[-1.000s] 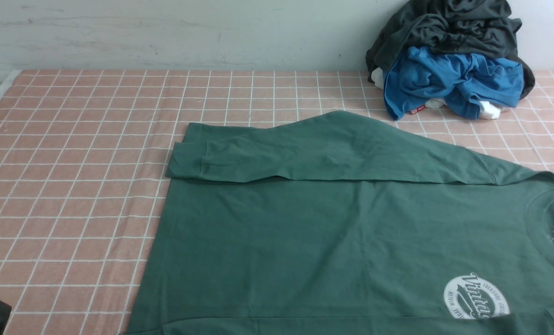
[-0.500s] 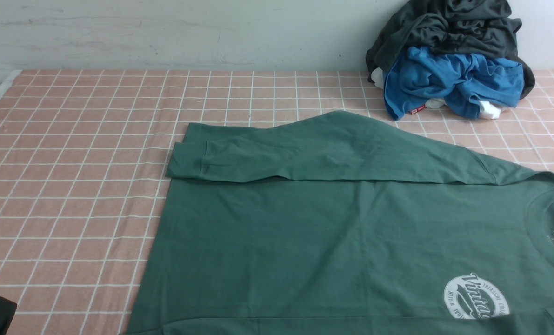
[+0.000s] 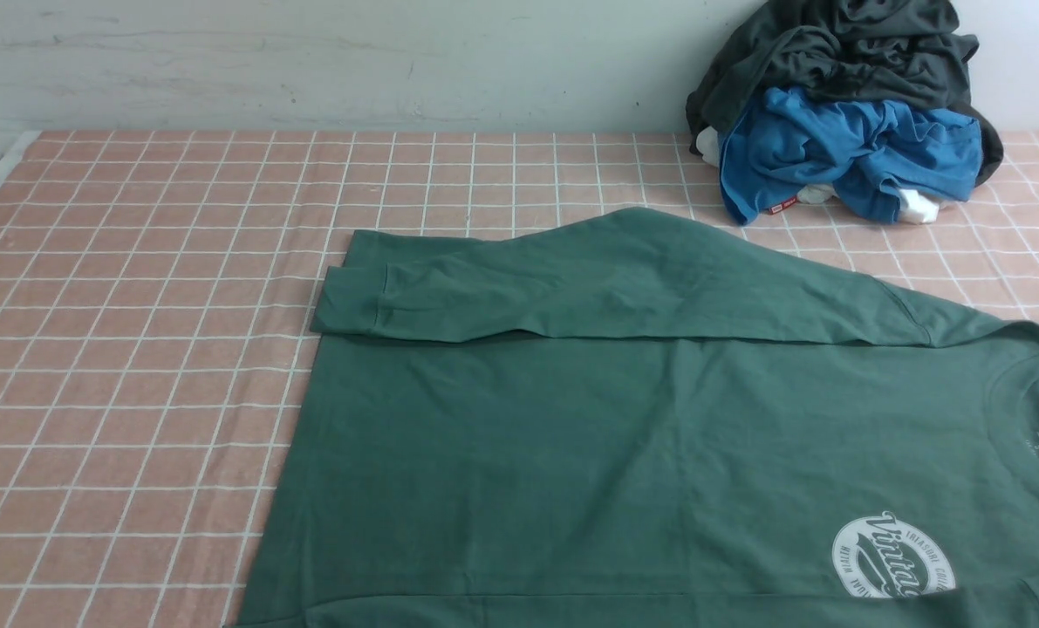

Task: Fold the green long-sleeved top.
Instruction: Use the left arm to clamp the cuff closest to it

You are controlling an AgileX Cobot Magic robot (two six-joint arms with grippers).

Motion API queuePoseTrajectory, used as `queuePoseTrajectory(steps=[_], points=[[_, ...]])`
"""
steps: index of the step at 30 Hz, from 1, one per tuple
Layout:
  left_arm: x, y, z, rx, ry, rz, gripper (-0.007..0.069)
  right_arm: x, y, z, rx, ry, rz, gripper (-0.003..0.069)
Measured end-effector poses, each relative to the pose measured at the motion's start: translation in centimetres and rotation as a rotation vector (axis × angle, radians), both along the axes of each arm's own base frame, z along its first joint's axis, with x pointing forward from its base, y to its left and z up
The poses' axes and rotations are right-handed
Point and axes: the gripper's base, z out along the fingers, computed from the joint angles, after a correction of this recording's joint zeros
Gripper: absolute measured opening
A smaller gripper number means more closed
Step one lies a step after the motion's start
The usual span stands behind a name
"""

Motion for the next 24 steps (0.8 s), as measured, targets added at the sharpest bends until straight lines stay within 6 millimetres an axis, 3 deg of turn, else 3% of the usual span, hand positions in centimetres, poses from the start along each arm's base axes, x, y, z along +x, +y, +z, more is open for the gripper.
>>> queuePoseTrajectory(steps=[4,6,10,13,16,19,23,24], points=[[2.8,0.1,2.2,0.259,0.342,-0.112,0.0013,3.4,0.1,4.4,-0.339,0.135,0.086,-0.0014],[4.1,0.1,3.1,0.316,0.449,-0.155,0.0013,5.1,0.3,5.6,-0.457,0.227,0.159,-0.0014],[6.8,-0.4,2.8,0.408,0.654,-0.265,0.0013,7.8,1.5,7.1,-0.579,0.373,0.350,-0.0014],[8.0,-1.2,1.8,0.440,0.744,-0.341,0.0017,8.8,3.0,6.9,-0.632,0.465,0.501,-0.0014],[9.3,-2.6,0.6,0.485,0.820,-0.443,0.0050,8.8,4.8,5.2,-0.686,0.657,0.716,-0.0014],[10.1,-3.8,-0.4,0.516,0.874,-0.511,0.0111,8.2,5.8,3.6,-0.719,0.832,0.873,-0.0014],[11.0,-5.0,-1.6,0.535,0.932,-0.568,0.0199,7.9,6.3,3.4,-0.740,0.852,0.921,-0.0014],[11.7,-5.6,-2.4,0.546,0.961,-0.593,0.0259,7.8,6.4,3.4,-0.743,0.849,0.927,-0.0014]])
